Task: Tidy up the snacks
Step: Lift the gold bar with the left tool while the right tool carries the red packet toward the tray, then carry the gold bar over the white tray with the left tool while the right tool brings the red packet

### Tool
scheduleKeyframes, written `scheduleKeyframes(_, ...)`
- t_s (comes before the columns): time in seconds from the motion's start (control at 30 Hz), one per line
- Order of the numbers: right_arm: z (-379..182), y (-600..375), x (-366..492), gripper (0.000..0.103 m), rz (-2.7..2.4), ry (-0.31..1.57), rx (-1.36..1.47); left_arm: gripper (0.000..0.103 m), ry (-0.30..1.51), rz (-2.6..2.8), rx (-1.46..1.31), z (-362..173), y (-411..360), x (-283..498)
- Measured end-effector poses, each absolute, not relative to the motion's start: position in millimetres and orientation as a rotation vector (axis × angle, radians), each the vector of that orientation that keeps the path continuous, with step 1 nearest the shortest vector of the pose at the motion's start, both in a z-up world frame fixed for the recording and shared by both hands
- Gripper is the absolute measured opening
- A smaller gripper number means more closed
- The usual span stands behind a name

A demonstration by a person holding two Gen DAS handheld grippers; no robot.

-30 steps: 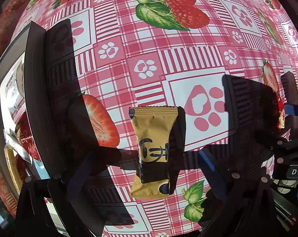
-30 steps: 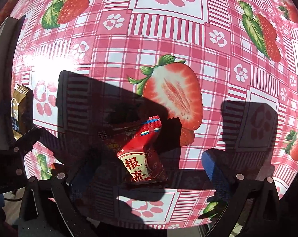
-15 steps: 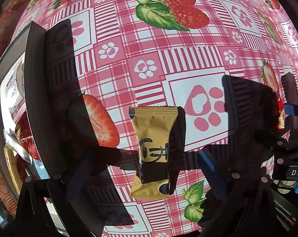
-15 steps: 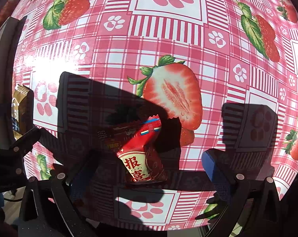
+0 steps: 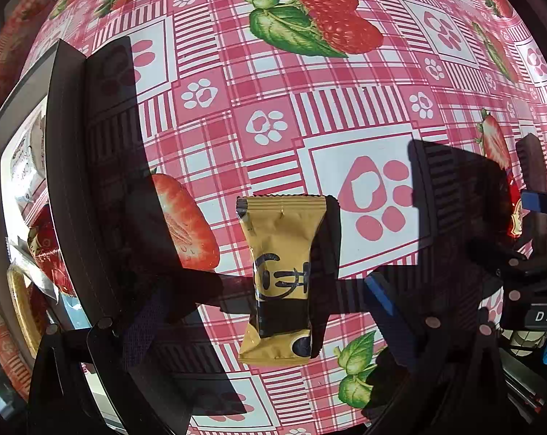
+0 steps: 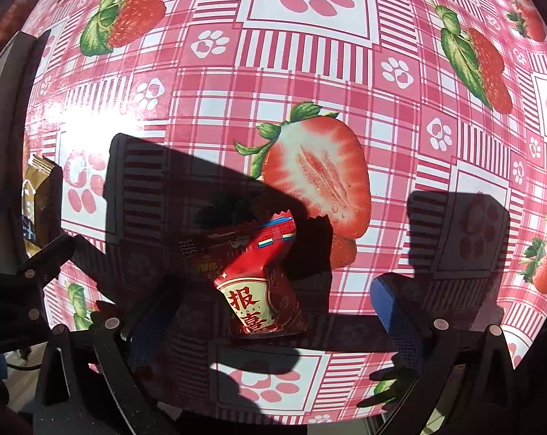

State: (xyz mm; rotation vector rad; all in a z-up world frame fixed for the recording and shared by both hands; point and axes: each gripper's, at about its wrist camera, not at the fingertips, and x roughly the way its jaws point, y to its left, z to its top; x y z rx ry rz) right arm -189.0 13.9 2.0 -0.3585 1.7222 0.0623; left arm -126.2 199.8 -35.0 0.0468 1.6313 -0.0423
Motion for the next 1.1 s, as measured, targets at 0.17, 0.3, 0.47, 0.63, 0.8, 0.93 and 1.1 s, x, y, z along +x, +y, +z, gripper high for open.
scheduleKeyframes(0.17,2.9,13.5,-191.6,0.103,0.067,1.713,-0.361,0.103,1.631,-0.044,0.048,-30.7,203.7,-128.2)
scheduleKeyframes(0.3,0.4,13.9,-189.1,0.103,0.061,1.745,-0.363,0.103,1.652,-0.042,0.05,-32.7,203.3,-125.8)
scheduleKeyframes(0.47,9.1,14.9,-184.5,0.08,0.051,1.742,-0.353,0.075,1.652,-0.067,0.075,-19.3,197.2,-123.2)
scheduleKeyframes(0.63,25.7,13.6,-176.1,0.028,0.05,1.701,-0.319,0.024,1.631,-0.094,0.078,-8.8,192.3,-121.5)
scheduleKeyframes(0.8,39.1,5.6,-165.5,0.028,0.08,1.687,-0.172,0.024,1.599,-0.118,-0.029,8.4,206.6,-118.8)
scheduleKeyframes(0.93,49.9,7.9,-156.5,0.028,0.115,1.679,-0.117,0.024,1.558,-0.117,-0.064,28.0,217.8,-118.4)
scheduleKeyframes(1.1,58.4,35.0,-144.2,0.028,0.159,1.667,-0.132,0.024,1.518,-0.085,-0.087,47.8,234.9,-119.9)
